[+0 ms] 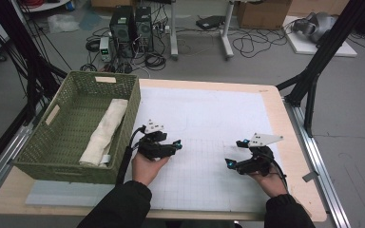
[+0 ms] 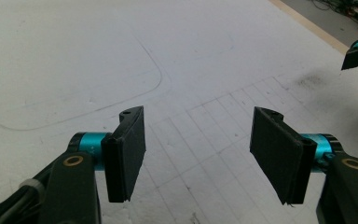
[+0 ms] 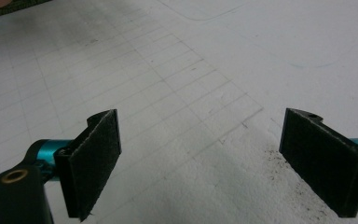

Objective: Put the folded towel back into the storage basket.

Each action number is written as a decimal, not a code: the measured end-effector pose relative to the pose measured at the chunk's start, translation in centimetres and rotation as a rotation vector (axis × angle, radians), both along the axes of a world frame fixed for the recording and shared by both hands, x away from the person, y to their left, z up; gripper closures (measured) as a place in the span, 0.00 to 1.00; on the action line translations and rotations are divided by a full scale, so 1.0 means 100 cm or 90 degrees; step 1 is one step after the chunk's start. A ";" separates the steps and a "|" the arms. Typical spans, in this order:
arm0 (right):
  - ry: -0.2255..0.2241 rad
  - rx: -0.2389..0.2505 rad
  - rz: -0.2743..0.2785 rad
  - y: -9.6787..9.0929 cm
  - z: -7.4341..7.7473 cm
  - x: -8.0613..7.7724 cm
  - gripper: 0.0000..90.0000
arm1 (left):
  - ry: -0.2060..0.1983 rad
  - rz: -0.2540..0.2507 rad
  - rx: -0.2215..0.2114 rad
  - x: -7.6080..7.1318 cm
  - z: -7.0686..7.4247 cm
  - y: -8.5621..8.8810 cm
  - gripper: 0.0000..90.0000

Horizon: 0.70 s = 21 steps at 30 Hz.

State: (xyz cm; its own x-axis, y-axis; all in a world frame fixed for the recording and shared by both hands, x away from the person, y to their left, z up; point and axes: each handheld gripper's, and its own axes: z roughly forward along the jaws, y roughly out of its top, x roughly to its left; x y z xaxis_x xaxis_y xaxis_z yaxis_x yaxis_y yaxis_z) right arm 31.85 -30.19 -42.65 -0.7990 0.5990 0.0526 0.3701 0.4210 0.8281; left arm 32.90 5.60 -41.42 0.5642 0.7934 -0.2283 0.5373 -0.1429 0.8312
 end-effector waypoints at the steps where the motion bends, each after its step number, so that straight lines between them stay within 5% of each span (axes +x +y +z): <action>1: 0.001 0.000 0.001 0.000 0.000 0.000 0.13 | 0.001 -0.001 0.002 0.000 -0.001 0.000 0.40; 21: 0.000 0.000 0.003 0.001 0.001 -0.002 0.13 | -0.002 -0.005 0.036 -0.014 -0.016 0.006 0.39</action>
